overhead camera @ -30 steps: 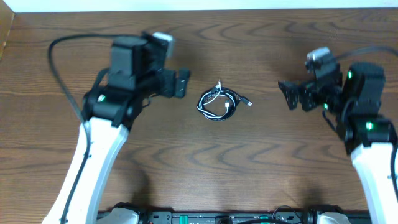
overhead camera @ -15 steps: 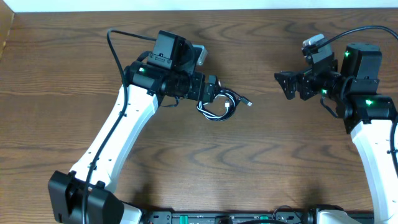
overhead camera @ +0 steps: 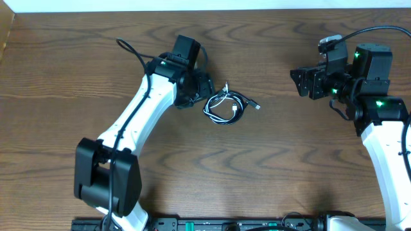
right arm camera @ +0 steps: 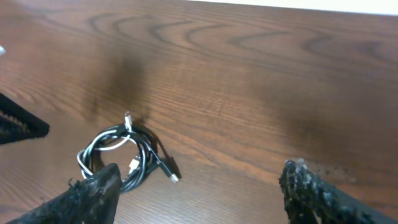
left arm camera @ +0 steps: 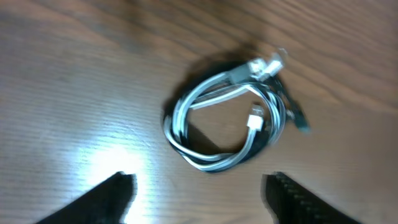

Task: Untangle cables
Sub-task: 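Move left gripper forward to the cable bundle, right gripper toward center, then grasp the black-and-white cable bundle with the left gripper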

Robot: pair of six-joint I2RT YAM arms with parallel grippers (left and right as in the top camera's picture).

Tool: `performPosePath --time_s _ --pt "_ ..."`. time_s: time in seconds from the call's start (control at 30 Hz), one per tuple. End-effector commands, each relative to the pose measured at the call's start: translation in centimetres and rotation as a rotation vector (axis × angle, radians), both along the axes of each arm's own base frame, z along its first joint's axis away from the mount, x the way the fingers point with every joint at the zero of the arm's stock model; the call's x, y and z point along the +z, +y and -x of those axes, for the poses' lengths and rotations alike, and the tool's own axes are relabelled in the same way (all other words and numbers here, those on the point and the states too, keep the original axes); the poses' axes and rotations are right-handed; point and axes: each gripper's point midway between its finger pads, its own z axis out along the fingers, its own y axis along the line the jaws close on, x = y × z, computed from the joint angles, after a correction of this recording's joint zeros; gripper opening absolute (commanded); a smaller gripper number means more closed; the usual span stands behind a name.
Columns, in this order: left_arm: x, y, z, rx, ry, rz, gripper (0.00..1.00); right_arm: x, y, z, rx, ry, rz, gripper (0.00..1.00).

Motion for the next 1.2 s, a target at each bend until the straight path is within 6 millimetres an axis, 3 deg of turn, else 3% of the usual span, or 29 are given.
performPosePath --time_s 0.0,0.17,0.4,0.67,1.17 --pt "-1.6 1.2 -0.1 0.187 0.057 -0.043 0.56 0.7 0.0 -0.4 -0.062 0.024 -0.057 0.73" --pt "-4.2 1.1 0.4 0.262 0.140 -0.064 0.43 0.6 0.0 -0.4 -0.118 0.061 -0.121 0.70" --pt "-7.1 -0.3 2.0 0.276 0.233 -0.101 0.42 0.0 0.0 -0.4 -0.140 0.093 -0.143 0.70" --pt "-7.7 -1.8 3.2 0.227 0.242 -0.122 0.42 -1.0 0.0 -0.5 -0.144 0.124 -0.144 0.70" --pt "-10.4 0.2 3.9 0.525 0.287 -0.197 0.42 -1.6 0.0 -0.5 -0.145 0.143 -0.142 0.71"
